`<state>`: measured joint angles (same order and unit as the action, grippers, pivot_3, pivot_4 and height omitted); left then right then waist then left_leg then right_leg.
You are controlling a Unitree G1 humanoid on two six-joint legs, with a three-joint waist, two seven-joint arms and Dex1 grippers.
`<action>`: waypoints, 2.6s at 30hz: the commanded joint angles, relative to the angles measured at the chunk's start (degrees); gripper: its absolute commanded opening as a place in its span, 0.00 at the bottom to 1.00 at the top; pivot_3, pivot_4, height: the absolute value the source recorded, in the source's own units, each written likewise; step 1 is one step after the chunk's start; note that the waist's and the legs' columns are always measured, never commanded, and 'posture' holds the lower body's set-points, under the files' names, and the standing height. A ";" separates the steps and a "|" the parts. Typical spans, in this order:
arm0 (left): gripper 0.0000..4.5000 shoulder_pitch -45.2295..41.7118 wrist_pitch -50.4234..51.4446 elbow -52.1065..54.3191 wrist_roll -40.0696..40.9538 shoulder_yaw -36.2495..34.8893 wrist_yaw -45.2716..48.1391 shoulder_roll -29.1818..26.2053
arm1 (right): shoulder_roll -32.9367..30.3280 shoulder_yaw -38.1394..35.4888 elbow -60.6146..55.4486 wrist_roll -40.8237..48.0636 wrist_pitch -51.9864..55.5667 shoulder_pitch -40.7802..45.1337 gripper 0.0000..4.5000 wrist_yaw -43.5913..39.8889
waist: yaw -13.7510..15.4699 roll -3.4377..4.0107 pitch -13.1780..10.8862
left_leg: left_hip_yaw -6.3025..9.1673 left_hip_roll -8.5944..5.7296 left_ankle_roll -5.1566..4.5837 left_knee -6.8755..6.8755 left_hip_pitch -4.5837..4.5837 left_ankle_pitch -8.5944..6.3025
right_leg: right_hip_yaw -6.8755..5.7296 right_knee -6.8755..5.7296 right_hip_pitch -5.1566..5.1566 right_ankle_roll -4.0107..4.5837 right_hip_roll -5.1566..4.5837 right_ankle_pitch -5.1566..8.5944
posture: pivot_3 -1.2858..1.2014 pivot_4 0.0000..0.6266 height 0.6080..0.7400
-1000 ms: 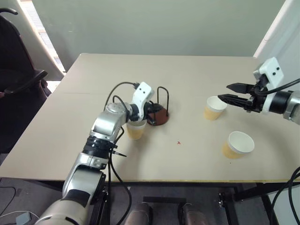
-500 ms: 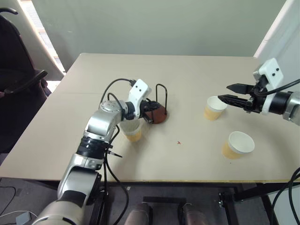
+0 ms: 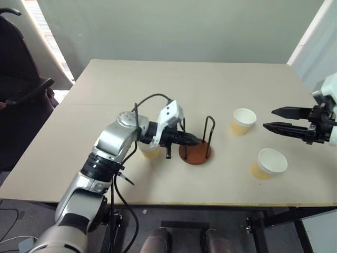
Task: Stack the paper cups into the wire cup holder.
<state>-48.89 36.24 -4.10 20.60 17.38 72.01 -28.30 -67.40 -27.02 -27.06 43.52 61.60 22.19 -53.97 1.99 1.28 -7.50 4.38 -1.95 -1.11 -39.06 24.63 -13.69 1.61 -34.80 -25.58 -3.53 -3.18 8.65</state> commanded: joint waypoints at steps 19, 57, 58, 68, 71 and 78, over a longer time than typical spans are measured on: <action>0.02 -2.73 -10.32 -8.23 -8.92 5.16 -0.30 9.24 | -2.07 -1.38 -4.02 3.84 -1.35 -1.58 0.59 1.67 | -0.04 0.00 0.01 | -0.05 -0.13 -0.30 -0.09 0.14 0.05 | 0.12 0.07 0.04 -0.51 -0.07 0.15 | 0.52 0.24 1.00; 1.00 -2.50 -5.97 1.54 -6.18 -11.60 -2.07 -13.33 | 8.87 47.40 39.55 -36.68 -37.57 33.25 1.00 -15.78 | -0.61 0.04 0.03 | 0.06 -0.17 -0.52 -0.11 0.04 -0.05 | 0.02 -0.09 -0.08 -0.16 -0.15 0.04 | 0.52 0.24 1.00; 1.00 -2.44 -5.98 1.74 -5.93 -11.94 -2.22 -13.47 | 9.61 48.29 42.02 -38.55 -39.21 34.17 1.00 -16.27 | -0.63 0.04 0.03 | 0.06 -0.17 -0.51 -0.10 0.06 -0.05 | 0.01 -0.07 -0.09 -0.15 -0.15 0.05 | 0.52 0.24 1.00; 1.00 -1.62 -5.57 3.26 -5.30 -11.95 -4.38 -13.62 | 18.34 51.93 63.30 -51.01 -51.47 41.32 0.96 -19.32 | -0.75 0.04 0.03 | 0.07 -0.14 -0.36 0.00 0.08 -0.13 | 0.01 -0.11 -0.22 -0.03 -0.14 0.12 | 0.52 0.24 1.00; 1.00 -1.42 -5.53 3.58 -5.28 -11.86 -4.59 -13.66 | 19.86 51.73 65.84 -52.74 -53.44 41.93 0.79 -20.16 | -0.71 0.05 0.03 | 0.07 -0.14 -0.29 0.00 0.08 -0.18 | 0.00 -0.12 -0.24 -0.01 -0.14 0.13 | 0.52 0.24 1.00; 1.00 -0.89 -6.08 3.72 -5.41 -11.46 -4.11 -13.77 | 20.34 49.43 63.33 -52.24 -52.88 41.19 0.22 -23.82 | -0.72 0.04 0.03 | 0.09 -0.14 -0.17 0.00 0.08 -0.26 | -0.01 -0.12 -0.24 0.02 -0.14 0.13 | 0.52 0.24 1.00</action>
<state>-49.49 30.93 -2.23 14.63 6.80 68.06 -41.45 -46.13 25.12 39.18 -9.22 8.70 62.17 -76.52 1.27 1.33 -7.47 4.47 -2.10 -1.27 -39.06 24.71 -13.95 1.59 -34.92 -25.81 -3.51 -3.32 8.78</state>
